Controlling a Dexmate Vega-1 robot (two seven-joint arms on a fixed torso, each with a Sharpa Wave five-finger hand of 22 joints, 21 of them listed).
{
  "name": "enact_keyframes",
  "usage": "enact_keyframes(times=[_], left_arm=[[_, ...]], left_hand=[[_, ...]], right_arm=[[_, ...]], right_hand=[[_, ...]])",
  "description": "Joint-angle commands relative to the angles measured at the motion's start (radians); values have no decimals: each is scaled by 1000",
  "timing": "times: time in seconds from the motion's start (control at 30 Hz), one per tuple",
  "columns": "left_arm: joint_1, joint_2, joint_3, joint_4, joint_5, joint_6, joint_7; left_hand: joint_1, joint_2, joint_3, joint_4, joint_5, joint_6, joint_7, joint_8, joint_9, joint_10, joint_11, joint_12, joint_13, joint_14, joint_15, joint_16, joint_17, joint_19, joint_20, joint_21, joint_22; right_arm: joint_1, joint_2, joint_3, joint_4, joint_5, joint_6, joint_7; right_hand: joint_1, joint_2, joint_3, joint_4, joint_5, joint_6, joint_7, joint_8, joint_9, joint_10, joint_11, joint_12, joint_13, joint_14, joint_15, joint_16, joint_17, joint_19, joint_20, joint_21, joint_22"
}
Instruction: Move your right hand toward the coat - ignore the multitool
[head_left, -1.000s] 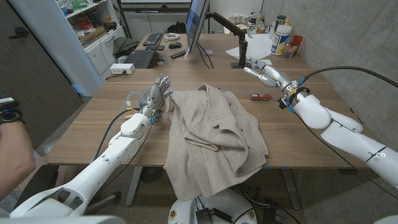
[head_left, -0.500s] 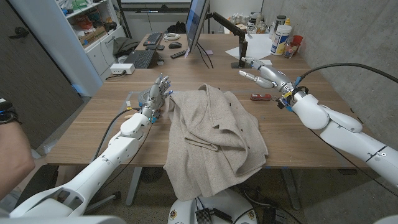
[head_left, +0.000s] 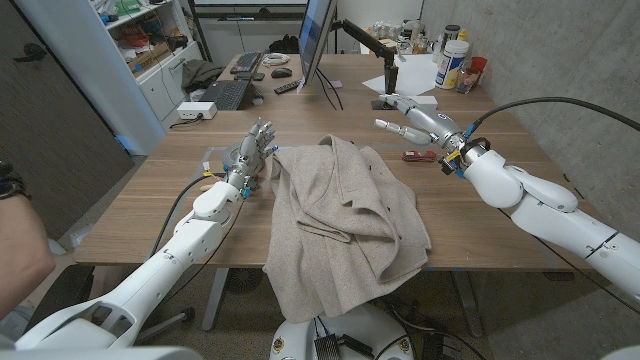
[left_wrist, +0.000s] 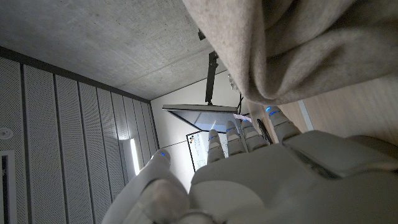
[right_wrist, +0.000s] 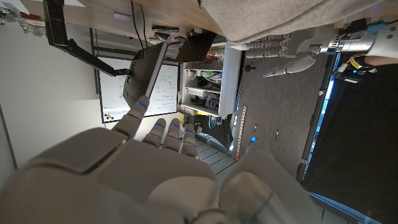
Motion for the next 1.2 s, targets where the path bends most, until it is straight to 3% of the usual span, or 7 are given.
enact_keyframes(times=[0.03, 0.57, 0.7, 1.2], left_arm=[[-4, 0, 3, 6, 0, -1, -11], [-5, 1, 5, 4, 3, 2, -7], [-4, 2, 5, 2, 4, 6, -3], [-3, 1, 2, 4, 1, 2, -4]], left_hand=[[4, 5, -3, 0, 6, 3, -3, 3, 6, -3, -2, 2, 6, -5, 4, 3, 2, -6, 0, 2, 4], [3, 3, -6, 0, 6, 1, -2, 3, 6, -4, -1, 1, 6, -4, 4, 3, 2, -7, 0, 2, 4], [3, 3, -6, 0, 6, 0, -3, 2, 6, -4, 0, 2, 6, -5, 4, 4, 2, -6, 1, 3, 4], [2, 3, -8, 1, 7, 0, -3, 3, 6, -4, -1, 2, 6, -5, 4, 4, 2, -7, 1, 3, 4]], right_arm=[[9, -8, -9, -23, -31, -5, 22], [29, -14, -28, -47, -56, -4, 77], [33, -17, -33, -60, -38, -6, 110], [47, -5, -59, -73, -92, -7, 122]], right_hand=[[6, 1, 0, -6, 1, -1, -6, 3, 3, -7, 1, -5, 4, -13, -39, -2, 0, -4, -1, 2, 3], [7, 1, 0, -9, 0, 0, -9, 3, 3, -11, -3, -5, 4, -18, -47, -3, 0, -6, -7, 2, 3], [7, 1, -1, -10, 0, -5, -9, 1, 3, -16, -1, -7, 4, -22, -47, -4, 0, -16, -23, -2, 2], [6, 2, -2, -11, 0, -10, -9, 0, 3, -26, -2, -9, 4, -28, -46, -5, 1, -26, -14, -4, 2]])
